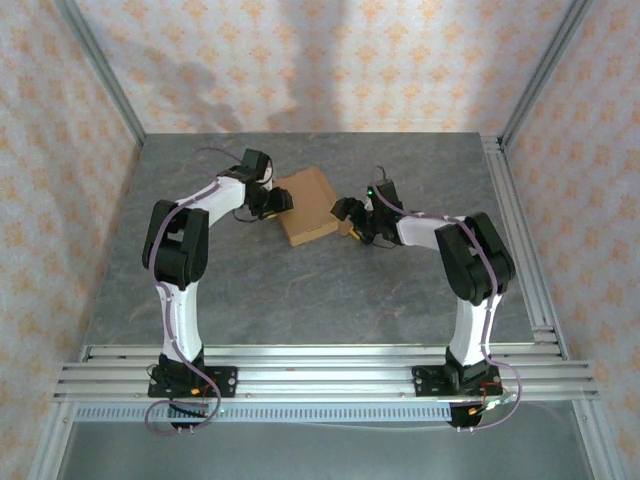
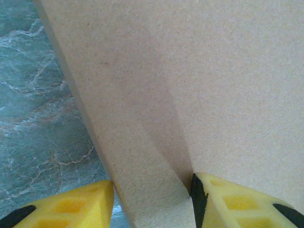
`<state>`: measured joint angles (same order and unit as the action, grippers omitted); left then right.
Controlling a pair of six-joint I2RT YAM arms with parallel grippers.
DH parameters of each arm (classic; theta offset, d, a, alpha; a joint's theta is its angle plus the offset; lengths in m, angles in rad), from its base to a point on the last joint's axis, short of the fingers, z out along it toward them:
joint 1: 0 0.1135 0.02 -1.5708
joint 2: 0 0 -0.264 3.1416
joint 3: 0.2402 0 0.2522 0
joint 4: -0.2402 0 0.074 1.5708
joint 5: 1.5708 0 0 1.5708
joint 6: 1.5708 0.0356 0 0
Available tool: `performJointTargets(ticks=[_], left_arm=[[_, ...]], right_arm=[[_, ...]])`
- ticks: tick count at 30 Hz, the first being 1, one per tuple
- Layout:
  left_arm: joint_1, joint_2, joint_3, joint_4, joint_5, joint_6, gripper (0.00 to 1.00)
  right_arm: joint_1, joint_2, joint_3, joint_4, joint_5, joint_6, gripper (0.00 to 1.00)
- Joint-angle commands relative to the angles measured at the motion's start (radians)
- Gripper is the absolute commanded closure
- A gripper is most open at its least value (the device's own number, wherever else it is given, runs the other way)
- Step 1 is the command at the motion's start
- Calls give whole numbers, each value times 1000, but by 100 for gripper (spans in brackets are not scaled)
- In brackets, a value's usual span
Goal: Fold the paper box
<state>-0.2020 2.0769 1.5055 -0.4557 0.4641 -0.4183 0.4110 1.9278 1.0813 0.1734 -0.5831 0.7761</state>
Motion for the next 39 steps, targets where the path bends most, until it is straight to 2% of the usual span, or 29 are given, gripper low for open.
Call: performJointTargets(ticks=[1,7,14,24,34,39], left_arm=[[-1,54,-20,-109,-40,24,58],[1,55,-14,-106,-34,12,58],[2,58,-5,-103,-30,5,58],[2,50,-21,-97,-30,9,58],[3,51,-24,-97,-23,13,58],[5,49,-31,-91,-15,11,63]], right_arm=[[-2,26,34,27,69,-8,18],[-4,-38,-17,-30,150,5,18],[40,-78,-109,71,146,119,20],[46,-10,-36,51,104,90,30],[44,8,2,77,98,52,29],[33,24,12,107,99,61,28]])
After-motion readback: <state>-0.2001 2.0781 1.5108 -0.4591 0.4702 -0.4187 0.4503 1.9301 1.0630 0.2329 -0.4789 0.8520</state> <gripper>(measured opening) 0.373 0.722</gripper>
